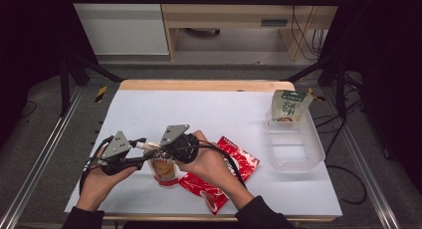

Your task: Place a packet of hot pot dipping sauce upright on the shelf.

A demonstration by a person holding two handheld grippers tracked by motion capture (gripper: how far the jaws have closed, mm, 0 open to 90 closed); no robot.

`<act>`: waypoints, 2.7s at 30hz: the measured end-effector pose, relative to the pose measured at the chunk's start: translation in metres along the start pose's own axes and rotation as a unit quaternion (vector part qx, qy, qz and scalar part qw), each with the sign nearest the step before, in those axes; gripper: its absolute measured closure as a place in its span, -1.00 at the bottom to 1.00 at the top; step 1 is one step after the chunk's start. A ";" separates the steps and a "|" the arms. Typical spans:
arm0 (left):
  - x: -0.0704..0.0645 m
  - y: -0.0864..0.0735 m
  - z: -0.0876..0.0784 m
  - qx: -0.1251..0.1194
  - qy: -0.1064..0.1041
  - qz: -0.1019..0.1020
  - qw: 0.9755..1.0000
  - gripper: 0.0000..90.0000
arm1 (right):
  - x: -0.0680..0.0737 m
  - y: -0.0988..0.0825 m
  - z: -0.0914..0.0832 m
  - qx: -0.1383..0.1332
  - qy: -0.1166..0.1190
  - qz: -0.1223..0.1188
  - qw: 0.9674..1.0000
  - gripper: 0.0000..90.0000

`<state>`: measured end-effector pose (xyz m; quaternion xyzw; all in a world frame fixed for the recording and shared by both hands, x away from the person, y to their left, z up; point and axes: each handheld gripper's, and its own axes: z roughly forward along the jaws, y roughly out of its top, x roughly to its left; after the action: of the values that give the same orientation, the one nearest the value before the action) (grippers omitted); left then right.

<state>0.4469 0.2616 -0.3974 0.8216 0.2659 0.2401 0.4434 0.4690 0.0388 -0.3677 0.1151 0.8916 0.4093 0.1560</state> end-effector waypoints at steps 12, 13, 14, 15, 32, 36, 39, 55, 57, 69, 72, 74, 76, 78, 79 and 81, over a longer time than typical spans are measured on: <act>-0.001 0.005 -0.004 0.000 -0.027 -0.019 0.999 0.43 | -0.003 -0.003 -0.003 0.014 -0.004 0.005 1.000 0.98; -0.002 0.006 -0.005 0.000 -0.028 -0.016 0.999 0.44 | -0.003 -0.004 -0.003 0.014 -0.005 0.007 1.000 0.98; -0.003 0.008 -0.005 0.001 -0.030 -0.014 0.999 0.46 | -0.004 -0.004 -0.004 0.015 -0.004 0.008 1.000 0.98; -0.005 0.009 -0.006 -0.002 -0.034 -0.015 0.999 0.49 | -0.003 -0.005 -0.005 0.016 -0.004 0.008 1.000 0.97; -0.016 0.059 -0.007 0.011 -0.065 0.033 0.997 0.61 | -0.012 -0.008 -0.035 0.003 -0.028 0.015 0.999 0.93; -0.015 0.073 0.000 0.020 -0.074 0.045 0.996 0.62 | -0.017 -0.009 -0.044 0.002 -0.038 0.020 0.999 0.93; -0.016 0.082 0.005 0.022 -0.082 0.048 0.995 0.62 | -0.021 -0.011 -0.050 0.002 -0.046 0.024 0.999 0.92; -0.028 0.110 0.026 0.028 -0.113 0.073 0.991 0.62 | -0.039 -0.021 -0.087 0.027 -0.062 0.024 0.997 0.72; -0.028 0.111 0.027 0.027 -0.115 0.073 0.990 0.62 | -0.041 -0.020 -0.090 0.038 -0.067 0.019 0.997 0.61; -0.029 0.115 0.027 0.024 -0.122 0.078 0.989 0.62 | -0.047 -0.015 -0.097 0.092 -0.077 -0.019 0.993 -0.06; -0.030 0.115 0.027 0.023 -0.124 0.080 0.989 0.62 | -0.048 -0.014 -0.095 0.108 -0.067 -0.026 0.992 -0.21; -0.031 0.115 0.028 0.025 -0.127 0.084 0.988 0.62 | -0.048 -0.014 -0.094 0.114 -0.059 -0.032 0.991 -0.30; -0.032 0.115 0.028 0.025 -0.129 0.085 0.988 0.62 | -0.048 -0.013 -0.093 0.121 -0.051 -0.038 0.991 -0.37; -0.033 0.115 0.029 0.025 -0.133 0.088 0.987 0.62 | -0.048 -0.012 -0.092 0.130 -0.041 -0.040 0.990 -0.44; -0.034 0.115 0.029 0.025 -0.135 0.089 0.987 0.62 | -0.048 -0.011 -0.092 0.132 -0.037 -0.043 0.990 -0.47; -0.036 0.116 0.030 0.024 -0.138 0.089 0.986 0.62 | -0.048 -0.010 -0.092 0.134 -0.028 -0.043 0.990 -0.47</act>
<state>0.4651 0.1666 -0.3186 0.8777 0.1339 0.1566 0.4327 0.4785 -0.0475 -0.3097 0.1083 0.9377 0.2759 0.1814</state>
